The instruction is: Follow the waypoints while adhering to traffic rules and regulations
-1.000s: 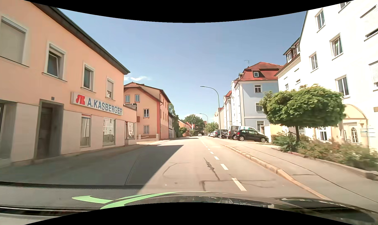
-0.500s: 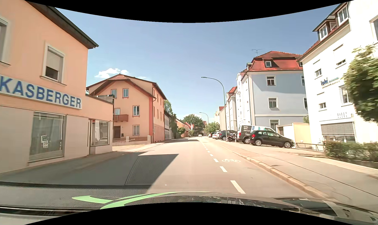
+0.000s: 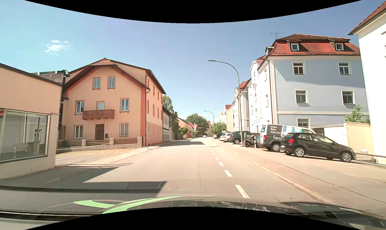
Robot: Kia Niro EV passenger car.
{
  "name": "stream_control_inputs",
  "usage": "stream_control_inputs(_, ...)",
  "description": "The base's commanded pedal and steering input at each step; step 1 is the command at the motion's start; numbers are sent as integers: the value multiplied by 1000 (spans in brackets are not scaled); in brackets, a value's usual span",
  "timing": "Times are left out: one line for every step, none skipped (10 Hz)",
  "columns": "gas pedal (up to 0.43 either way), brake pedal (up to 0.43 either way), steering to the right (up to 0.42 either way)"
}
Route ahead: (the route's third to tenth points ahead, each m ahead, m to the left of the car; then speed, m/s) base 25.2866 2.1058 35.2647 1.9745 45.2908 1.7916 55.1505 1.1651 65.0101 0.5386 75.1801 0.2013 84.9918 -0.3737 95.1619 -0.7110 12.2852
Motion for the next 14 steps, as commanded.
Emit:
stream_control_inputs(138,0,2)
stream_control_inputs(138,0,2)
stream_control_inputs(138,0,3)
stream_control_inputs(138,0,2)
stream_control_inputs(130,0,3)
stream_control_inputs(118,0,3)
stream_control_inputs(110,0,3)
stream_control_inputs(110,0,3)
stream_control_inputs(110,0,3)
stream_control_inputs(110,0,3)
stream_control_inputs(110,0,4)
stream_control_inputs(110,0,3)
stream_control_inputs(110,0,4)
stream_control_inputs(110,0,4)
